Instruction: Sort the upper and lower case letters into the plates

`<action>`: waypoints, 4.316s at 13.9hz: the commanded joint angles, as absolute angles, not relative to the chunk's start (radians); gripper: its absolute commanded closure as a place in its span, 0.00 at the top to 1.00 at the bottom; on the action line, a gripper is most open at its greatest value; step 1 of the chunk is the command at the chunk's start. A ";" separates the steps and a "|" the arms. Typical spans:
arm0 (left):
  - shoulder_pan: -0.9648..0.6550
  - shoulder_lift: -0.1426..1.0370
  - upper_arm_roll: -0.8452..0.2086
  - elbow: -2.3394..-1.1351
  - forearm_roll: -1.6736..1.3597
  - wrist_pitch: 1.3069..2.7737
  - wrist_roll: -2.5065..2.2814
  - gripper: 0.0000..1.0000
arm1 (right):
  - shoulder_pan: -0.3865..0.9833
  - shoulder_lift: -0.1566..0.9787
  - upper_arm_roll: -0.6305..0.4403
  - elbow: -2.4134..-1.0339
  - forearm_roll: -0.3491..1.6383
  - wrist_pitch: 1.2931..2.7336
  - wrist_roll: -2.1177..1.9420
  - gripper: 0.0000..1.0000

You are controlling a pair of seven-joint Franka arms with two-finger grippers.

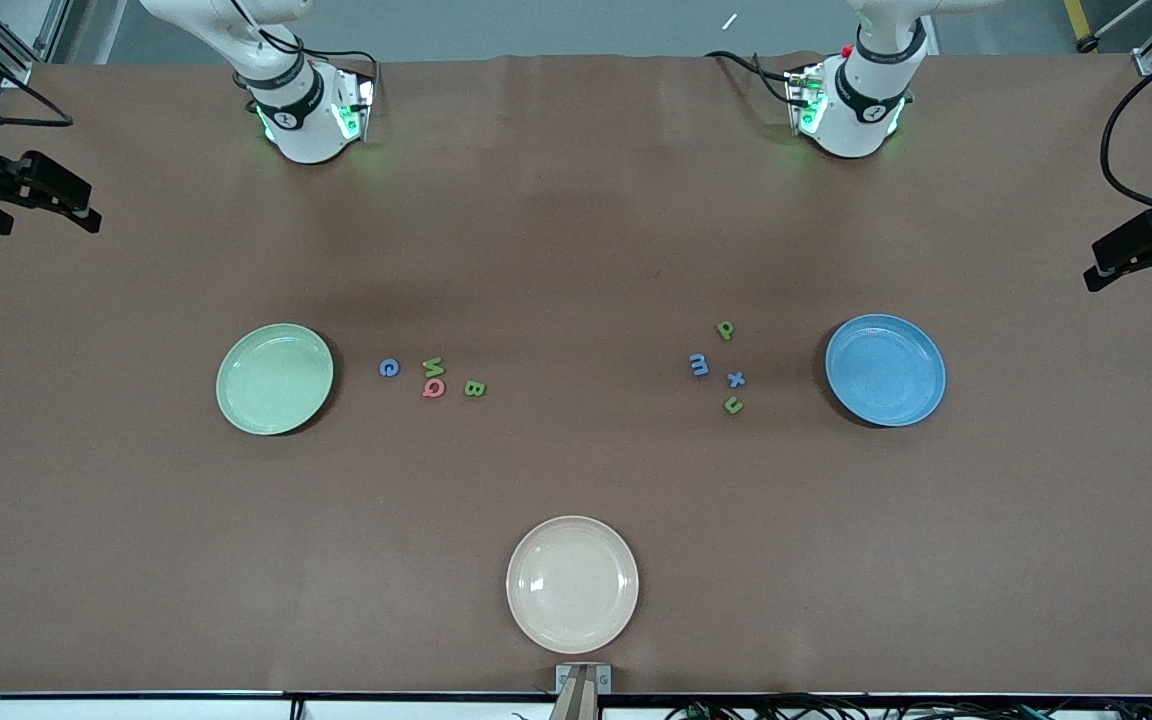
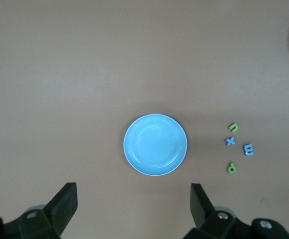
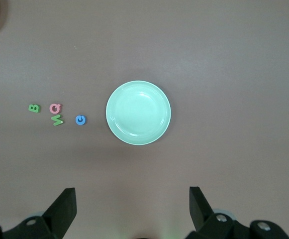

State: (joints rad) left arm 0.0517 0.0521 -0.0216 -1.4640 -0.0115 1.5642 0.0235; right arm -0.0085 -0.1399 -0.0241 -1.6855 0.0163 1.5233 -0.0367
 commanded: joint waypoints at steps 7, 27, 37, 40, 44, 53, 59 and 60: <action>0.046 0.034 -0.021 -1.466 -0.066 1.542 0.014 1.00 | -0.015 -0.170 -0.018 -1.715 0.028 1.523 -0.046 1.00; -0.302 0.518 -0.288 -1.947 0.179 2.441 -1.014 1.00 | 0.100 0.230 -0.018 -1.870 0.098 2.008 0.376 1.00; -0.305 0.552 -0.287 -1.956 0.213 2.445 -1.015 0.90 | 0.230 0.353 -0.017 -1.976 0.100 2.281 0.566 1.00; -0.305 0.561 -0.287 -1.963 0.216 2.445 -1.022 0.78 | 0.267 0.359 -0.018 -2.049 0.098 2.388 0.609 0.99; -0.307 0.571 -0.287 -1.968 0.216 2.447 -1.029 0.64 | 0.299 0.364 -0.018 -2.129 0.098 2.482 0.653 0.89; -0.314 0.598 -0.287 -1.968 0.250 2.477 -1.057 0.28 | 0.350 0.408 -0.018 -2.189 0.098 2.582 0.741 0.76; -0.295 0.522 -0.288 -1.967 0.255 2.448 -1.048 0.06 | 0.350 0.417 -0.018 -2.198 0.098 2.583 0.742 0.71; -0.287 0.496 -0.288 -1.960 0.255 2.400 -1.036 0.05 | 0.350 0.417 -0.018 -2.200 0.098 2.583 0.742 0.68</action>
State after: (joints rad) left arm -0.3005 0.5702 -0.2859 -1.9523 0.2316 2.4632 -1.0280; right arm 0.3420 0.4292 -0.0134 -2.1736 0.0960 2.5657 0.7249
